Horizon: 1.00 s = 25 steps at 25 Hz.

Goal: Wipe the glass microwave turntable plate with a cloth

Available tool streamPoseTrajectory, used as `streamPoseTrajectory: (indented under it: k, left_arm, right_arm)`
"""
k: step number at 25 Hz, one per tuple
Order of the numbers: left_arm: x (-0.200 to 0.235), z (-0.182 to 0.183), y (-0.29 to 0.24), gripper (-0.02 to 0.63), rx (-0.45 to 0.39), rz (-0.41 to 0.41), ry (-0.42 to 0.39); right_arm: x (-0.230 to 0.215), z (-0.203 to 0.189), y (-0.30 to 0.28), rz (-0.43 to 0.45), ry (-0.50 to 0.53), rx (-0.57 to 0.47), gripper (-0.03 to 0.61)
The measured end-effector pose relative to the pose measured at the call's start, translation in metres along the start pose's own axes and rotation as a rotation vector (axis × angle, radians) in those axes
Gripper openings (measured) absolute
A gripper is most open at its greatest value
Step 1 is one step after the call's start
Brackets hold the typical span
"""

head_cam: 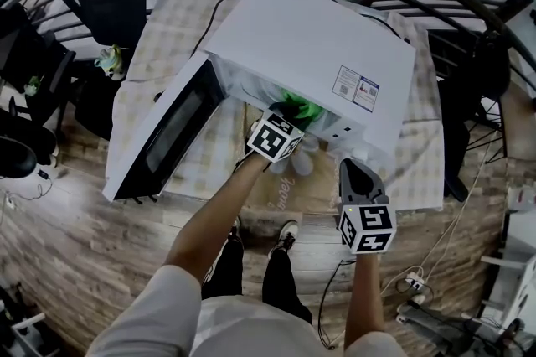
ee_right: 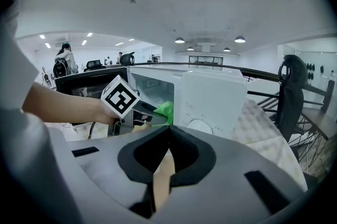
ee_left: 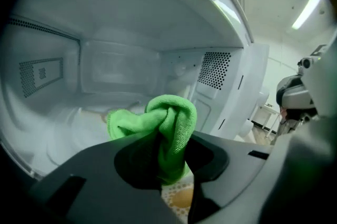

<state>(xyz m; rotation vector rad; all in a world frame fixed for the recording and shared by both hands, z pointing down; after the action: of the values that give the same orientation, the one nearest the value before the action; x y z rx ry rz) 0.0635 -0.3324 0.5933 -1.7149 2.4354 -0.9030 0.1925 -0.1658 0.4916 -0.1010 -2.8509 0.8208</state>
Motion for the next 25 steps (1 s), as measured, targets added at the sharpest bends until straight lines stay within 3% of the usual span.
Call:
streamPoseTrajectory:
  k: [3, 6, 8, 11, 14, 16, 20, 25]
  left_arm:
    - [-0.015, -0.001, -0.006, 0.124, -0.02, -0.089, 0.038]
    - [-0.012, 0.0, 0.007, 0.126, -0.121, -0.108, 0.085]
    - [0.001, 0.006, 0.025, 0.126, -0.191, -0.034, 0.053]
    - [0.032, 0.018, 0.053, 0.127, -0.235, 0.197, -0.075]
    - [0.067, 0.023, 0.064, 0.127, -0.145, 0.443, -0.182]
    - [0.088, 0.022, 0.061, 0.127, -0.073, 0.513, -0.172]
    - [0.111, 0.018, 0.038, 0.129, 0.021, 0.485, -0.074]
    - [0.107, 0.03, 0.01, 0.129, 0.058, 0.455, -0.138]
  right_arm:
    - [-0.001, 0.003, 0.001, -0.006, -0.002, -0.008, 0.013]
    - [-0.002, 0.007, 0.003, -0.011, -0.007, -0.018, 0.012]
    - [0.0, 0.009, 0.004, -0.012, -0.007, -0.024, 0.012]
    - [0.004, 0.01, 0.005, -0.007, -0.007, -0.027, 0.012]
    - [0.008, 0.005, 0.004, 0.001, -0.007, -0.023, 0.012]
    - [0.008, 0.0, 0.003, 0.003, -0.009, -0.014, 0.013]
    - [0.005, -0.01, 0.004, 0.004, -0.013, 0.006, 0.014]
    - [-0.004, -0.016, 0.008, -0.016, -0.026, 0.003, 0.014]
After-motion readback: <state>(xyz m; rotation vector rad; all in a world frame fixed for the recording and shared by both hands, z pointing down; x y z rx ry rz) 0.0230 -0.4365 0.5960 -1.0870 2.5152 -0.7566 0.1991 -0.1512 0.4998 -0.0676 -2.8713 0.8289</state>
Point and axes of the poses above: the fingertips, and each gripper's own axes: y backward along the fingers, x to its left, z out of its top, the point moved 8 cm from there along y, backward along the fingers, and after that the axes turned 12 degrees about -z, right-handed, at the moved point
